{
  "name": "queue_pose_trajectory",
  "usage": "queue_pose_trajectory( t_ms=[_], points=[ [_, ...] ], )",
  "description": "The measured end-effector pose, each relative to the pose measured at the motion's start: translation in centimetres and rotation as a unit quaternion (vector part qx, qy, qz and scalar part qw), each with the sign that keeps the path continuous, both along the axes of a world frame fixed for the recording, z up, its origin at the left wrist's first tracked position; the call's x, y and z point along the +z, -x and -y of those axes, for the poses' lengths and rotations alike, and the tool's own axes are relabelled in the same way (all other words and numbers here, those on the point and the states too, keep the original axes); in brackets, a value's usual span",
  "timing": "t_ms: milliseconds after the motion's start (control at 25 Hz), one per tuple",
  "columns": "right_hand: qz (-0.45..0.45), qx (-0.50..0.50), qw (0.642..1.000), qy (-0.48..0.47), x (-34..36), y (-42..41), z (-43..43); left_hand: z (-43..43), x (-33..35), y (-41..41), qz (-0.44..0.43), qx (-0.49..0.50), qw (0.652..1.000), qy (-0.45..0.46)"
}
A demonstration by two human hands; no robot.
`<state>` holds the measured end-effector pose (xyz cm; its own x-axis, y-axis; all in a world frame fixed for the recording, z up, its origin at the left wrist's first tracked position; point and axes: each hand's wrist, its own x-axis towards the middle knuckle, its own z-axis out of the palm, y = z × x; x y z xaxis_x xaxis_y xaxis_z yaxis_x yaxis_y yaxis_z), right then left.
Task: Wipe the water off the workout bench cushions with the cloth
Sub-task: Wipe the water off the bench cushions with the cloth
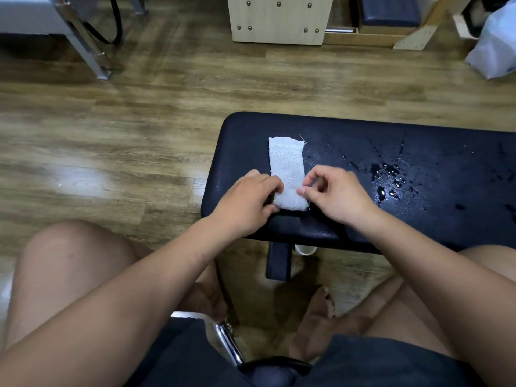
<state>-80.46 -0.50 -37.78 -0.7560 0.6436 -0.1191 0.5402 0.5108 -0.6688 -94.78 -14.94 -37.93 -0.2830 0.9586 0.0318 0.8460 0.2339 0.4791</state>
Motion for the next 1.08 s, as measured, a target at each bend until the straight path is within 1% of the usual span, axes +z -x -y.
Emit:
queue_pose_trajectory(
  t_ms=[80, 160, 240, 280, 360, 400, 480, 560, 640, 720, 800, 920, 960, 1000, 1080],
  points=[
    [-0.040, 0.074, 0.996, -0.022, 0.5, -0.4, 0.4, -0.2, 0.3, 0.3, 0.019, 0.028, 0.999, 0.008],
    [-0.028, 0.132, 0.990, -0.026, 0.6, -1.0, 0.8, -0.1, 0.2, 0.4, 0.020, 0.028, 0.999, 0.025],
    [-0.017, 0.113, 0.993, 0.005, 0.5, -1.2, 1.0, 0.4, 0.0, 0.3, 0.030, 0.020, 0.998, 0.048],
    [-0.017, 0.088, 0.995, 0.045, 0.6, -1.2, 1.2, 0.6, 0.0, 0.3, 0.045, 0.019, 0.997, 0.055],
    [-0.010, 0.054, 0.991, 0.122, 0.5, -0.9, 1.5, 1.1, 0.3, 0.6, 0.071, 0.016, 0.996, 0.044],
    [0.001, 0.046, 0.990, 0.135, 0.5, -0.7, 1.5, 1.4, 0.5, 0.8, 0.079, 0.009, 0.996, 0.035],
    [0.031, 0.030, 0.992, 0.118, 0.3, -0.2, 1.4, 1.8, 0.7, 1.1, 0.077, -0.009, 0.996, 0.044],
    [0.052, 0.012, 0.997, 0.060, 0.2, 0.2, 1.3, 1.8, 0.7, 1.1, 0.033, -0.018, 0.998, 0.059],
    [0.017, 0.022, 1.000, 0.006, 0.4, 0.3, 1.3, 1.4, 0.7, 1.0, -0.014, -0.019, 0.998, 0.064],
    [-0.020, 0.095, 0.995, -0.009, 0.7, -0.1, 1.5, 0.8, 0.6, 1.1, -0.029, -0.012, 0.996, 0.081],
    [-0.016, 0.148, 0.989, -0.008, 0.6, -0.5, 2.1, 0.5, 0.6, 1.4, -0.015, -0.011, 0.996, 0.091],
    [-0.036, 0.095, 0.995, 0.020, 0.3, -0.2, 2.2, 0.7, 0.9, 1.8, 0.052, -0.037, 0.996, 0.066],
    [-0.037, 0.083, 0.996, 0.022, 0.2, 0.1, 2.0, 1.0, 1.2, 1.8, 0.055, -0.056, 0.994, 0.074],
    [-0.028, 0.083, 0.996, 0.013, 0.1, 0.3, 1.9, 1.2, 1.3, 1.7, 0.028, -0.082, 0.992, 0.089],
    [-0.009, 0.103, 0.995, -0.007, 0.4, 0.4, 1.8, 1.4, 1.0, 1.5, -0.072, -0.123, 0.985, 0.095]
  ],
)
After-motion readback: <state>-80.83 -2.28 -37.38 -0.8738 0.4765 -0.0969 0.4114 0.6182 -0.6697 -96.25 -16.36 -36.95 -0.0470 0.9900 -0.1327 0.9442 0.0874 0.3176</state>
